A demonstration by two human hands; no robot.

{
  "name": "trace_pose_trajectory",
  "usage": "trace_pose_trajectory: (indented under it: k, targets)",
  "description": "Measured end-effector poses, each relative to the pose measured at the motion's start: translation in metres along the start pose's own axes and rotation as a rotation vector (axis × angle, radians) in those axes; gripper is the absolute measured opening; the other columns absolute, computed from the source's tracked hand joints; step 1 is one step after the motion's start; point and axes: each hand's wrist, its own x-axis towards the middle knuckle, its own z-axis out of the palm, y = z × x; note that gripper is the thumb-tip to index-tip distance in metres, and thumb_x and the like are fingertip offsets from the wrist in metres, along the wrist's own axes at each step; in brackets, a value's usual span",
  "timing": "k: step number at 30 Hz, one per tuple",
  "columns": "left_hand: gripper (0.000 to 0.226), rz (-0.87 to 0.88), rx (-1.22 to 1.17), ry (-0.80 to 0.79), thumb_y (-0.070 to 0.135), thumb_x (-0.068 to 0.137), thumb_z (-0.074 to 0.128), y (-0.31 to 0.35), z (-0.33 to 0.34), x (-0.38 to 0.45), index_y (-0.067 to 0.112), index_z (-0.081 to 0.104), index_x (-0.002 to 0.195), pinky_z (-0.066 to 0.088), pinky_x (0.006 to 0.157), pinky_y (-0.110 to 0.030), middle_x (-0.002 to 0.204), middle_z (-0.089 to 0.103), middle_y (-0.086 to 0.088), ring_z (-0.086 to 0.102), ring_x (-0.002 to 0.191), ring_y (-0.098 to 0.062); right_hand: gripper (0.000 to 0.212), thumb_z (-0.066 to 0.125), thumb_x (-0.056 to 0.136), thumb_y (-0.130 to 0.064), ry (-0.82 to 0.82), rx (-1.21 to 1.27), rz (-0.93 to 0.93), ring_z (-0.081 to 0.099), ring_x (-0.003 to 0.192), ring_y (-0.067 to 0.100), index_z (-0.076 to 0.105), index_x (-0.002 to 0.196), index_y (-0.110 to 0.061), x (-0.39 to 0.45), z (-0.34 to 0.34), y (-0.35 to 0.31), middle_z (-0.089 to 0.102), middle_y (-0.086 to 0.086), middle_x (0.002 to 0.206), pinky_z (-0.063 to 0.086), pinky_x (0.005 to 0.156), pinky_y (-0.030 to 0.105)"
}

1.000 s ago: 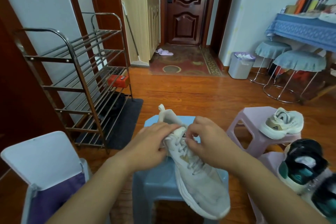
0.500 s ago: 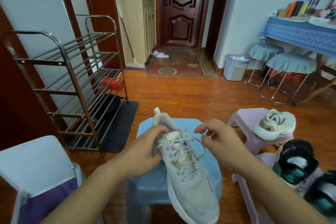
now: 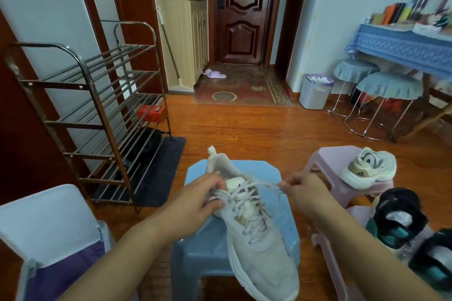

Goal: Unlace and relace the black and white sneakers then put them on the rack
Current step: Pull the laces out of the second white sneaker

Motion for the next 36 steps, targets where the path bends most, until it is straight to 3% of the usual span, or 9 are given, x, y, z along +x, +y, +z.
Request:
trace_pose_trajectory:
  k: [4,8,14,20,24,27,31,33,36]
  targets:
    - [0.025,-0.001,0.023,0.006,0.026,0.096,0.066,0.006,0.0,-0.001,0.039,0.045,0.093,0.049,0.096,-0.051,0.114,0.061,0.011,0.053,0.123,-0.021,0.021,0.066,0.094,-0.032,0.075,-0.192,-0.563,0.048,0.103,0.01,0.066,0.115,-0.029,-0.015,0.015,-0.017,0.052,-0.015,0.106,0.041,0.09,0.028]
    - [0.023,-0.007,0.007,0.0,0.025,0.096,0.066,0.007,0.0,-0.004,0.038,0.047,0.094,0.05,0.097,-0.051,0.113,0.061,0.013,0.054,0.123,-0.019,0.005,0.078,0.085,-0.024,0.165,-0.448,-0.894,0.045,0.078,0.015,0.073,0.084,-0.021,-0.025,0.04,-0.028,0.054,-0.008,0.079,0.043,0.066,0.031]
    - [0.022,-0.011,-0.035,0.016,0.025,0.097,0.067,0.002,-0.001,-0.006,0.038,0.05,0.096,0.04,0.105,-0.027,0.129,0.055,0.028,0.028,0.138,0.019,0.008,0.073,0.087,-0.033,0.161,-0.513,-0.857,0.045,0.078,0.014,0.073,0.084,-0.026,-0.025,0.043,-0.025,0.051,-0.01,0.077,0.039,0.064,0.031]
    - [0.022,0.004,-0.045,-0.005,0.026,0.097,0.066,0.001,0.0,-0.004,0.04,0.049,0.095,0.039,0.106,-0.029,0.126,0.059,0.024,0.024,0.142,0.017,0.013,0.066,0.09,-0.02,0.216,-0.42,-0.881,0.043,0.077,0.015,0.067,0.077,-0.018,-0.03,0.03,-0.03,0.048,-0.006,0.078,0.038,0.066,0.031]
    - [0.022,-0.005,-0.029,-0.011,0.027,0.098,0.066,0.0,-0.001,-0.004,0.04,0.047,0.094,0.039,0.107,-0.029,0.125,0.058,0.027,0.023,0.141,0.019,0.023,0.054,0.09,-0.022,0.41,-0.272,-0.262,0.053,0.077,0.027,0.057,0.07,-0.011,0.012,-0.009,0.007,0.048,0.003,0.077,0.042,0.066,0.036]
    - [0.021,-0.006,-0.01,-0.014,0.028,0.098,0.065,0.0,0.001,-0.004,0.038,0.046,0.095,0.04,0.109,-0.034,0.13,0.056,0.026,0.02,0.143,0.019,0.021,0.055,0.095,-0.023,0.159,-0.372,0.131,0.06,0.079,0.03,0.062,0.084,-0.007,0.029,-0.025,0.035,0.06,0.012,0.084,0.048,0.068,0.035]
    - [0.02,-0.009,-0.022,-0.003,0.028,0.098,0.064,0.001,0.002,-0.004,0.037,0.047,0.096,0.042,0.108,-0.037,0.129,0.057,0.024,0.021,0.143,0.017,0.033,0.056,0.093,-0.016,0.157,-0.401,-0.091,0.056,0.113,0.032,0.06,0.125,-0.016,0.013,-0.013,0.01,0.058,0.011,0.121,0.047,0.091,0.039]
    - [0.019,-0.009,-0.032,0.006,0.028,0.098,0.064,0.001,0.004,-0.003,0.037,0.047,0.096,0.041,0.109,-0.036,0.131,0.057,0.023,0.021,0.144,0.016,0.024,0.053,0.094,-0.013,0.221,-0.267,-0.272,0.057,0.103,0.022,0.067,0.113,-0.02,-0.012,-0.005,-0.021,0.061,0.001,0.11,0.044,0.083,0.034]
    - [0.018,-0.004,-0.059,0.026,0.026,0.098,0.065,0.003,0.006,-0.003,0.034,0.049,0.096,0.042,0.109,-0.037,0.128,0.059,0.02,0.031,0.142,0.012,0.022,0.061,0.093,-0.037,-0.039,-0.164,-0.259,0.062,0.075,0.013,0.069,0.079,-0.022,-0.047,0.013,-0.052,0.067,-0.006,0.076,0.046,0.067,0.031]
